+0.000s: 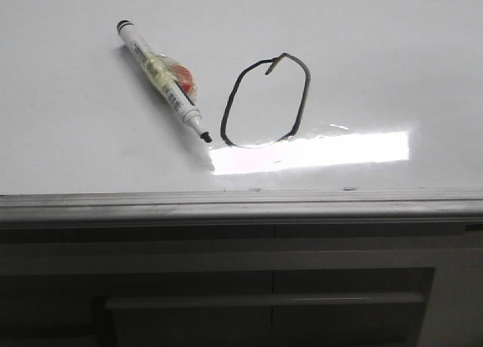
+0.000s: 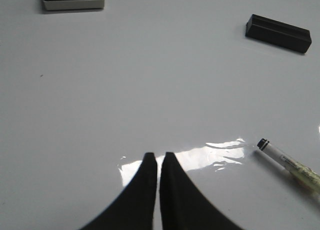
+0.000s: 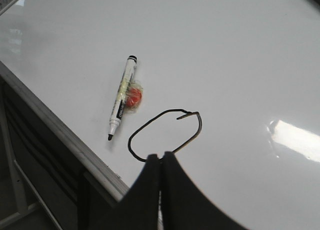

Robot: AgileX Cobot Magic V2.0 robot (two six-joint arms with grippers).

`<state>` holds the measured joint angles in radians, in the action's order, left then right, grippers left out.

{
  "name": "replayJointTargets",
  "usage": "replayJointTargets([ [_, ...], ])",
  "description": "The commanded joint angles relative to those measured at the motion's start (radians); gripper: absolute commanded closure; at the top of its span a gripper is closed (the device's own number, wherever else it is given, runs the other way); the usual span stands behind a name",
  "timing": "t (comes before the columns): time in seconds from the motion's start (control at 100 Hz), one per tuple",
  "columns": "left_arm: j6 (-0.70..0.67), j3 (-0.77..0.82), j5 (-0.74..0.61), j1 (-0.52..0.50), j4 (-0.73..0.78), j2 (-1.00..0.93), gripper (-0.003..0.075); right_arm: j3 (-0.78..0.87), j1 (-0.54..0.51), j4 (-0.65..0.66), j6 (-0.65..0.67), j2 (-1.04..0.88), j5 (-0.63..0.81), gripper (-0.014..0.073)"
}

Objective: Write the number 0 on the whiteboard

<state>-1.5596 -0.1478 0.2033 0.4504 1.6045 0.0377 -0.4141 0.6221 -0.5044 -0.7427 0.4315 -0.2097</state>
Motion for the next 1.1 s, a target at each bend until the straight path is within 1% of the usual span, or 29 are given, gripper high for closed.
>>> replayJointTargets([
  [0.0,-0.02,-0.014,-0.044,-0.028,0.029,0.008,0.074,-0.025,-0.005,-0.001,0.0,0.002,0.075,0.0662],
  [0.07,-0.084,-0.001,-0.083,-0.048,0.073,0.008,0.074,-0.025,-0.005,-0.001,0.0,0.002,0.075,0.0662],
  [0.16,-0.311,0.027,-0.133,-0.072,0.253,0.008,0.074,-0.025,-0.005,-0.001,0.0,0.002,0.075,0.0662],
  [0.17,-0.343,0.033,-0.138,-0.073,0.257,0.008,0.074,-0.025,-0.005,-0.001,0.0,0.002,0.075,0.0662],
  [0.22,-0.389,0.052,-0.149,-0.083,0.257,0.008,0.074,-0.025,-0.005,-0.001,0.0,0.002,0.075,0.0662],
  [0.36,-0.395,0.082,-0.203,-0.101,0.258,0.004,0.074,-0.025,-0.005,-0.001,0.0,0.002,0.075,0.0662],
  [0.5,-0.389,0.084,-0.224,-0.166,0.25,0.002,0.074,-0.025,-0.005,-0.001,0.0,0.002,0.075,0.0662],
  [0.53,-0.335,0.084,-0.222,-0.176,0.171,0.0,0.074,-0.025,-0.005,-0.001,0.0,0.002,0.075,0.0662],
  [0.55,-0.263,0.084,-0.219,-0.181,0.124,0.0,0.074,-0.025,-0.005,-0.001,0.0,0.002,0.075,0.0662],
  [0.56,-0.234,0.084,-0.219,-0.182,0.07,0.0,0.074,-0.025,-0.005,-0.001,0.0,0.002,0.075,0.0662],
  [0.57,-0.17,0.084,-0.219,-0.182,0.04,-0.003,0.074,-0.025,-0.005,-0.001,0.0,0.002,0.075,0.0662],
  [0.58,-0.135,0.084,-0.219,-0.184,-0.024,-0.002,0.074,-0.025,-0.005,-0.001,0.0,0.002,0.075,0.0662],
  [0.59,-0.062,0.084,-0.219,-0.184,-0.058,-0.002,0.074,-0.025,-0.005,-0.001,0.0,0.002,0.075,0.0662],
  [0.6,-0.023,0.084,-0.217,-0.186,-0.13,-0.002,0.074,-0.025,-0.005,-0.001,0.0,0.002,0.075,0.0662],
  [0.61,0.057,0.084,-0.218,-0.186,-0.167,-0.002,0.074,-0.025,-0.005,-0.001,0.0,0.002,0.075,0.0662],
  [0.62,0.098,0.084,-0.218,-0.189,-0.204,-0.005,0.074,-0.025,-0.005,-0.001,0.0,0.002,0.075,0.0662],
  [0.63,0.139,0.082,-0.218,-0.189,-0.28,-0.005,0.074,-0.025,-0.005,-0.001,0.0,0.002,0.075,0.0662],
  [0.66,0.346,0.082,-0.21,-0.191,-0.434,-0.007,0.074,-0.025,-0.005,-0.001,0.0,0.002,0.075,0.0662],
  [0.67,0.388,0.082,-0.203,-0.193,-0.512,-0.006,0.074,-0.025,-0.005,-0.001,0.0,0.002,0.075,0.0662],
  [0.68,0.428,0.08,-0.203,-0.193,-0.552,-0.006,0.074,-0.025,-0.005,-0.001,0.0,0.002,0.075,0.0662],
  [0.69,0.508,0.08,-0.203,-0.193,-0.591,-0.006,0.074,-0.025,-0.005,-0.001,0.0,0.002,0.075,0.0662],
  [0.7,0.546,0.08,-0.196,-0.193,-0.667,-0.006,0.074,-0.025,-0.005,-0.001,0.0,0.002,0.075,0.0662],
  [0.71,0.62,0.08,-0.19,-0.193,-0.703,-0.006,0.074,-0.025,-0.005,-0.001,0.0,0.002,0.075,0.0662],
  [0.72,0.654,0.08,-0.187,-0.195,-0.771,-0.006,0.074,-0.025,-0.005,-0.001,0.0,0.002,0.075,0.0662],
  [0.73,0.717,0.08,-0.178,-0.195,-0.803,-0.006,0.074,-0.025,-0.005,-0.001,0.0,0.002,0.075,0.0662],
  [0.74,0.744,0.08,-0.173,-0.198,-0.858,-0.006,0.074,-0.025,-0.005,-0.001,0.0,0.002,0.075,0.0662],
  [0.76,0.808,0.08,-0.163,-0.2,-0.901,-0.006,0.074,-0.025,-0.005,-0.001,0.0,0.002,0.075,0.0662],
  [0.79,0.848,0.08,-0.154,-0.202,-0.952,-0.006,0.074,-0.025,-0.005,-0.001,0.0,0.002,0.075,0.0662],
  [1.09,0.851,0.1,-0.149,-0.201,-0.947,-0.006,0.074,-0.025,-0.005,-0.001,0.0,0.002,0.075,0.0662],
])
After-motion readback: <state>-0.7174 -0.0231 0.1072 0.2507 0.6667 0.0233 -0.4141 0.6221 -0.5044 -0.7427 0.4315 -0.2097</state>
